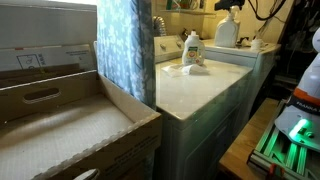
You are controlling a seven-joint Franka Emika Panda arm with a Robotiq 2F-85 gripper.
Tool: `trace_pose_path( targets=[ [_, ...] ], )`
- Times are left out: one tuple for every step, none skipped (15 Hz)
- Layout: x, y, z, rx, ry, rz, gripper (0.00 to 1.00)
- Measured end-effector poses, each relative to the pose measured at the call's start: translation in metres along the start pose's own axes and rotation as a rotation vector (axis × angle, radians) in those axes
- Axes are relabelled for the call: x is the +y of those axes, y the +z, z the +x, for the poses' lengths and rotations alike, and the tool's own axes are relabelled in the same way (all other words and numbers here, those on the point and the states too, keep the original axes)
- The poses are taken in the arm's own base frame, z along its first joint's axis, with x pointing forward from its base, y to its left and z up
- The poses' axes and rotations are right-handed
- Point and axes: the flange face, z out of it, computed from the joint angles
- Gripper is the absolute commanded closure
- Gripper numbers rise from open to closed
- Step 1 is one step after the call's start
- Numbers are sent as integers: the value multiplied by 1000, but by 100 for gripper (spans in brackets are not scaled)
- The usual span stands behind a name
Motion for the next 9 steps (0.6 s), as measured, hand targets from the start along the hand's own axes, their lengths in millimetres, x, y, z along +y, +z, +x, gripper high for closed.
trace_pose_path(
  targets=[
    [-2, 2, 0, 0, 7, -3, 56],
    [-4, 3, 0, 1, 10, -4, 56],
    [-5, 3, -1, 2, 9, -3, 56],
    [-5, 2, 0, 15, 9, -2, 56],
    [-6, 1, 4, 50, 25, -2, 56],
    [-5, 0, 10, 94, 49, -2, 56],
    [-4, -2, 17, 136, 75, 0, 56],
    [-3, -3, 26, 178, 99, 3, 56],
    [-2, -5, 33, 217, 120, 7, 56]
  ],
)
